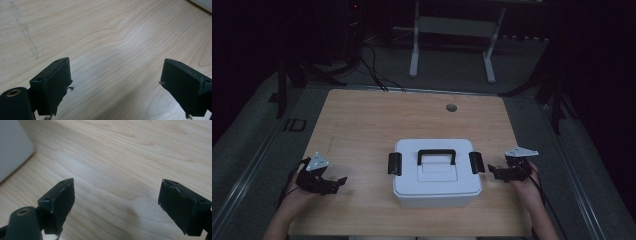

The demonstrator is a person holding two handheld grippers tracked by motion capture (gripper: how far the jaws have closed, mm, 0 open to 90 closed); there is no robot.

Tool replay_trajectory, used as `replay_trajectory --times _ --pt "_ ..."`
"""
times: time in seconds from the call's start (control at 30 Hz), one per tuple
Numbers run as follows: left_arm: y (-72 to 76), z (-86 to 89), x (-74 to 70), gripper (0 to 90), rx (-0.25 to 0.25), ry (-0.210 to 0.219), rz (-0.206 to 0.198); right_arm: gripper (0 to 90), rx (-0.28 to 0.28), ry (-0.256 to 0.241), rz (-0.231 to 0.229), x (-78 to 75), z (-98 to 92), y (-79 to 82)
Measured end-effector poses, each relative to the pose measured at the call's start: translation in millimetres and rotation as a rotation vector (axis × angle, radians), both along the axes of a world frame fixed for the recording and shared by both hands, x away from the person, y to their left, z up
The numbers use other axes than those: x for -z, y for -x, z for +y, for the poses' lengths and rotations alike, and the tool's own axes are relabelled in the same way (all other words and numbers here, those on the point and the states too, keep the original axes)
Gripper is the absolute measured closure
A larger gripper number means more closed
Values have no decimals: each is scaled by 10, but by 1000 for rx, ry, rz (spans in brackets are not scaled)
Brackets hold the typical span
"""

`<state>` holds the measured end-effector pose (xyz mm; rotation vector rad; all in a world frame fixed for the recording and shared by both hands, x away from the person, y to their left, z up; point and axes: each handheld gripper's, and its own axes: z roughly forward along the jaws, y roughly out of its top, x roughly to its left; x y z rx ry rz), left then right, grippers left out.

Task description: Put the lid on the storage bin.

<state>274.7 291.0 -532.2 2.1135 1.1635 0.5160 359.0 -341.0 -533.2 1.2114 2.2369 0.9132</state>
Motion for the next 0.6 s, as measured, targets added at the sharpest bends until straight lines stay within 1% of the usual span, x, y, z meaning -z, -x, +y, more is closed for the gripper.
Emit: replay_trajectory --times 0.07,0.13,0.23,0.27,0.33,0.37,0.43,0.47,0.5,0.53,0.6 --pt "31 39 14 98 -23 19 -15 135 33 -8 -15 8 -1 3" --pt "50 62 26 98 -46 22 -25 135 69 -23 -34 8 -1 15" --pt "65 93 68 98 -75 42 -18 135 103 -31 -54 12 8 31" --pt "70 100 89 97 -101 38 -18 129 114 -31 -61 13 14 40" --pt "78 105 111 93 -122 34 -21 125 142 -21 -75 17 25 62" --pt "77 105 125 91 -140 22 -16 122 157 -17 -85 18 29 72" --pt "84 102 137 89 -154 7 -22 121 183 -27 -93 18 31 86" --pt "88 100 137 82 -178 -3 -25 121 200 -33 -100 16 31 95" --pt "90 99 136 81 -188 -1 -28 121 224 -39 -118 13 32 112" --pt "95 100 132 81 -204 -2 -28 121 232 -44 -126 12 31 122" --pt "107 106 131 81 -225 13 -43 121 267 -59 -147 9 29 150"
